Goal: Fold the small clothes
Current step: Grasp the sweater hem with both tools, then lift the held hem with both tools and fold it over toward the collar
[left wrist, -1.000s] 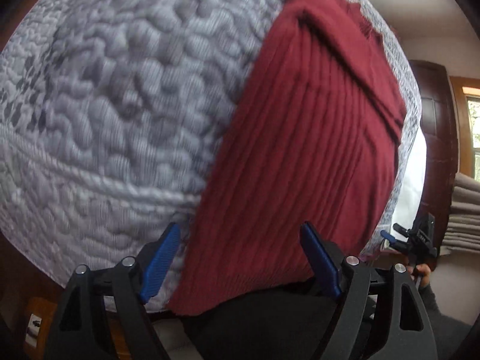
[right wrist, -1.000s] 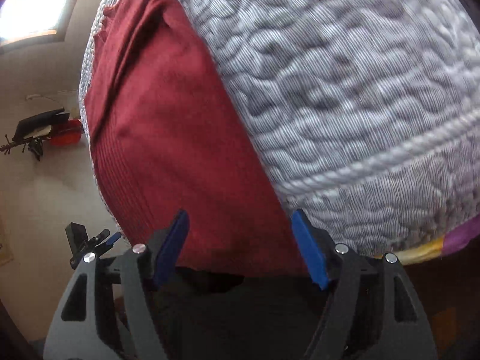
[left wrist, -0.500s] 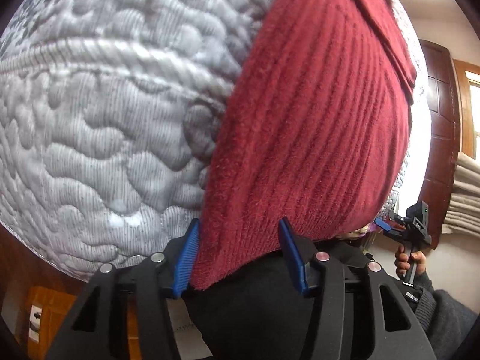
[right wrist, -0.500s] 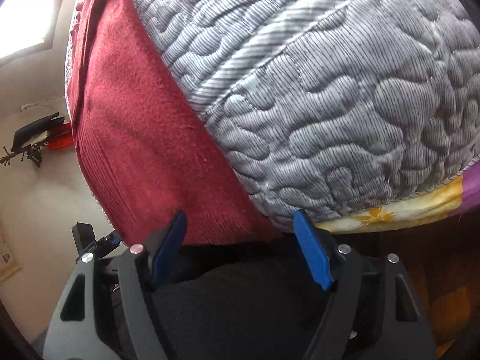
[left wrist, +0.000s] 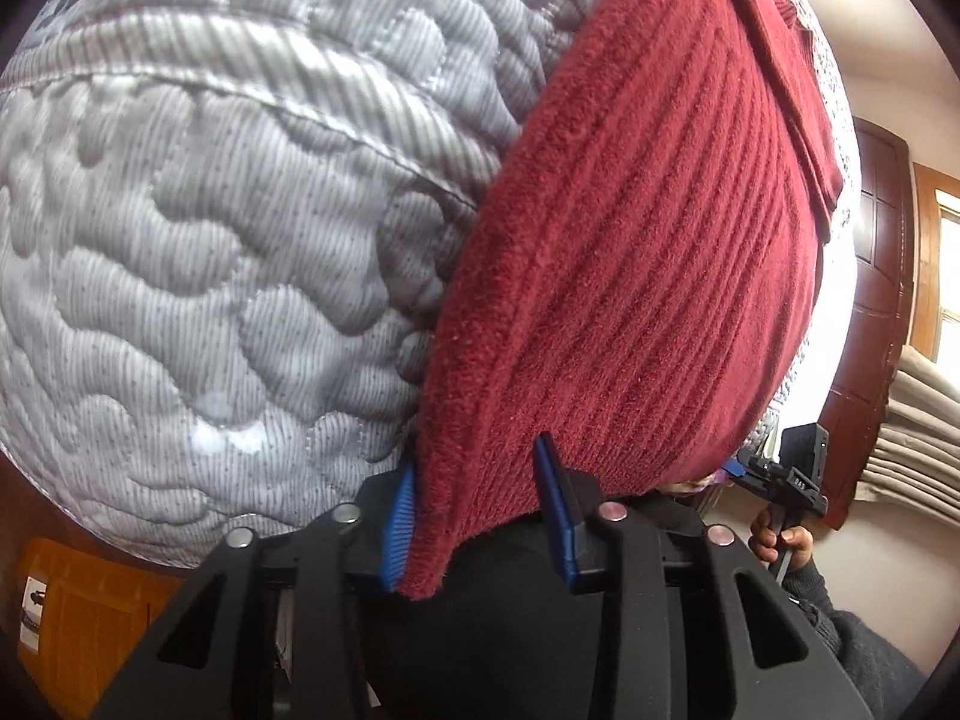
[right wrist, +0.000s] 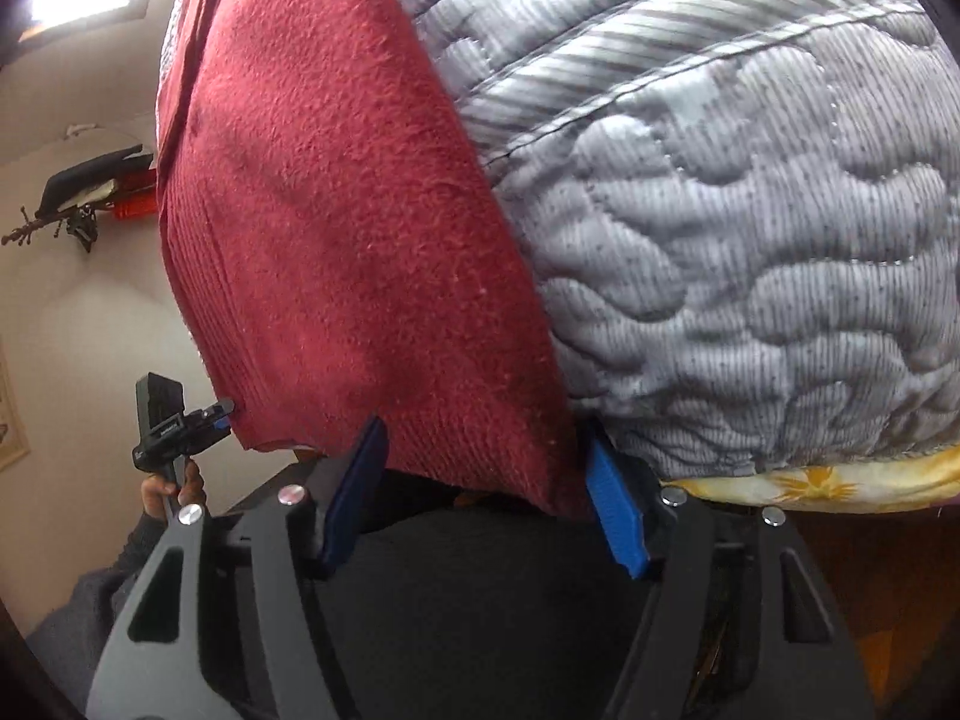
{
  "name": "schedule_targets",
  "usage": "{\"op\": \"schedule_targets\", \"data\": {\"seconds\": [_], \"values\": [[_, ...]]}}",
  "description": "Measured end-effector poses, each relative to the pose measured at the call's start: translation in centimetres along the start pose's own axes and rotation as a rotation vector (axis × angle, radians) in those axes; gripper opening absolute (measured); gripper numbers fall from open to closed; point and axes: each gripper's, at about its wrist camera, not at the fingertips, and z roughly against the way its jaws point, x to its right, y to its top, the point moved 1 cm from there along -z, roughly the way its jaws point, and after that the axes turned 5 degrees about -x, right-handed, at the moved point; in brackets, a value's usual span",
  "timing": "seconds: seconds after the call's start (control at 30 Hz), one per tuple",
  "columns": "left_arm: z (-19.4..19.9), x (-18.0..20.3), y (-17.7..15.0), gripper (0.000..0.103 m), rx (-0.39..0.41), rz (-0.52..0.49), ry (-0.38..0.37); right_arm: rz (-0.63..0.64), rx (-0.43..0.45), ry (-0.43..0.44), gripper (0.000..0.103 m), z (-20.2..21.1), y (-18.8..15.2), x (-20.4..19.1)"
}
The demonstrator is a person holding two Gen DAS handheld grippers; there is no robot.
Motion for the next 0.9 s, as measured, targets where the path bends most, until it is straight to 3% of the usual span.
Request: {"op": "schedule_targets", "data": {"seconds": [0.2,0.3,0.33,0.37,0.43,0.67,0.9], "values": [[-0.3,-1.5,-0.5,0.042,0.007,0.054,-0.019,-0.004,0.012,0.005,0.063,0.0,0.3,0.3],[-0.2,-0.9,-0.5,0.038,0.006,0.031,-0.002,0.012,-0.009,0.001,0.043,-0.5,-0.1,0.2],[0.0,-0.9,-0.7,0.032,0.011,0.022,0.01,0.015,-0.012,0.004,0.028,-0.6,-0.5,0.3],[0.0,-0.9,-0.8,0.016,0.011,0.021,0.014,0.018,-0.015,0.014,0.016,-0.5,-0.7,0.3],[0.2,-1.1,-1.1,0.009,0.02,0.019,0.002,0.022,-0.007,0.038,0.008,-0.1,-0.9,0.4],[2.2,-1.9,-2.7,0.007,0.076,0.023,-0.094,0.003,0.04,0.136,0.006,2.6,-2.1,0.5],[7.3,-3.5,-4.9,0.006,0.166,0.023,-0.258,-0.032,0.126,0.276,0.006,6.3,-3.1,0.0]]}}
